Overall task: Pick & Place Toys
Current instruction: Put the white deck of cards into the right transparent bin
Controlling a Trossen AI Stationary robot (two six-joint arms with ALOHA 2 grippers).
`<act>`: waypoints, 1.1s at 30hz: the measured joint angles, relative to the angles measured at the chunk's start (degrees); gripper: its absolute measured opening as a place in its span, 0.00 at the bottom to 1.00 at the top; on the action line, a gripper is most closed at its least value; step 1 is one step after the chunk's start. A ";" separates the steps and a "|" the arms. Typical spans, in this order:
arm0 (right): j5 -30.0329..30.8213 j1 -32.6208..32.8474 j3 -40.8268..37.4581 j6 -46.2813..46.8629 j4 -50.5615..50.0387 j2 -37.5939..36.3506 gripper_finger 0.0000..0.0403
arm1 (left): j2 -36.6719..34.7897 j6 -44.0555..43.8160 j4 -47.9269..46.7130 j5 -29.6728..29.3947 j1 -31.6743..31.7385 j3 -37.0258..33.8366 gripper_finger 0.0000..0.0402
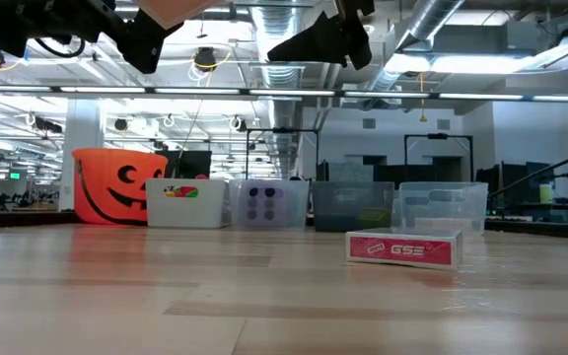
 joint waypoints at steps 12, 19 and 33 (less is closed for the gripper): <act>-0.37 1.12 0.00 -15.91 7.81 0.00 0.99 | 0.00 0.16 -0.62 -3.08 0.00 0.02 0.75; -0.34 0.42 0.00 -16.40 8.38 0.00 0.99 | 0.03 0.19 -0.63 -5.73 0.00 0.02 0.75; -0.34 -0.90 0.00 -16.35 9.14 0.00 0.99 | 7.12 0.87 3.52 -7.58 0.00 0.07 0.75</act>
